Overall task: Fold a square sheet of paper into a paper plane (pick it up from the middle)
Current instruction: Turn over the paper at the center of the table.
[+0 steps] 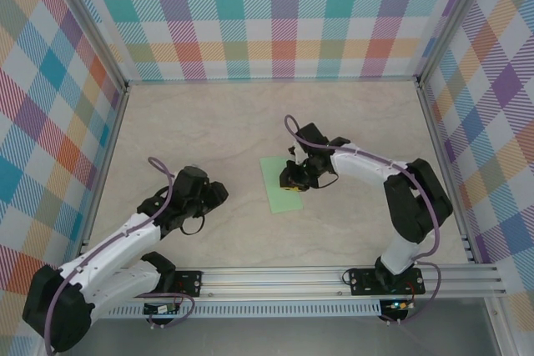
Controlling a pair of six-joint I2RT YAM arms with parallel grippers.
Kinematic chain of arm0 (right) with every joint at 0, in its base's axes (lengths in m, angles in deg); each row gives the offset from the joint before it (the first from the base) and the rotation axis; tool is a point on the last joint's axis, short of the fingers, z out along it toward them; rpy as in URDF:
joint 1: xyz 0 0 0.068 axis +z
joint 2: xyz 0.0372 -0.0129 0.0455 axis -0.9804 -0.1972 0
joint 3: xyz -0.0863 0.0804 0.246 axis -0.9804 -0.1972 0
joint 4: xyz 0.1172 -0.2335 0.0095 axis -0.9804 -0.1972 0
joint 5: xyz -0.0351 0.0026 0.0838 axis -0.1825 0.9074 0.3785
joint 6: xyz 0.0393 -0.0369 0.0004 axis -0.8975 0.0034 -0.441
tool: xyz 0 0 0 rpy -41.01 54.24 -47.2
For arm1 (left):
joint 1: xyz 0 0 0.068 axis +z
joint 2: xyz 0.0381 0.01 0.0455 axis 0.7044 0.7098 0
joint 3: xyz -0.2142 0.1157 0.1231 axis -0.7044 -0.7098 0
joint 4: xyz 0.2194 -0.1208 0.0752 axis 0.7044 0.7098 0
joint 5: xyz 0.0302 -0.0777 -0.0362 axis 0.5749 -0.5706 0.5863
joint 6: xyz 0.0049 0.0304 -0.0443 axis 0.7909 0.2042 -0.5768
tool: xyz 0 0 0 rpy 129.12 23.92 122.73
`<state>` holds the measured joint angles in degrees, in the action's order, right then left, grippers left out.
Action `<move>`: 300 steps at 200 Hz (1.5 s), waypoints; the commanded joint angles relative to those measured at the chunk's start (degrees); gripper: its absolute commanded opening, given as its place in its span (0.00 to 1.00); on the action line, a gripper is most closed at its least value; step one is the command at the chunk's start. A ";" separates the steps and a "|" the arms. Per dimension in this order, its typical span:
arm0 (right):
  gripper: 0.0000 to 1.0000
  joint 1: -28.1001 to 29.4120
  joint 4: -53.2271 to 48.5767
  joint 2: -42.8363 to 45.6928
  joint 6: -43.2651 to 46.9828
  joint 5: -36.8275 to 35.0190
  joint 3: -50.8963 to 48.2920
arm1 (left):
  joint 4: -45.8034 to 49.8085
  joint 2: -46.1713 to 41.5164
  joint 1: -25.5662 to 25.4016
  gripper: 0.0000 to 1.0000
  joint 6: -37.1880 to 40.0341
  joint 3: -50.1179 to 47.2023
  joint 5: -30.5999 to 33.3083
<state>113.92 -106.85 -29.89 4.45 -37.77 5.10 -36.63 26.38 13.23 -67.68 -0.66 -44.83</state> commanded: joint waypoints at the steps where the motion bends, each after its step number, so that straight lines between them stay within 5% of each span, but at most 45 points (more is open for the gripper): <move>1: 0.21 0.48 9.35 -2.46 -3.65 6.73 -1.77 | -3.25 3.73 0.88 0.46 1.12 3.30 -4.46; 131: 0.21 2.91 23.12 -8.45 -20.79 2.19 -12.21 | -7.96 25.30 -4.91 0.42 2.43 15.09 -7.44; 180: 0.24 2.72 22.88 -2.51 -17.42 2.68 -10.98 | -7.07 32.72 -5.36 0.26 3.71 21.87 -7.47; 300: 0.32 -1.54 13.51 5.44 -12.70 -2.06 -14.54 | -3.67 50.79 -4.16 0.18 8.35 35.73 -9.33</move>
<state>112.36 -91.33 -25.19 -10.24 -39.44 -8.82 -41.35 75.12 8.58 -61.17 33.02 -52.67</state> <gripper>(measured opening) 0.322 0.184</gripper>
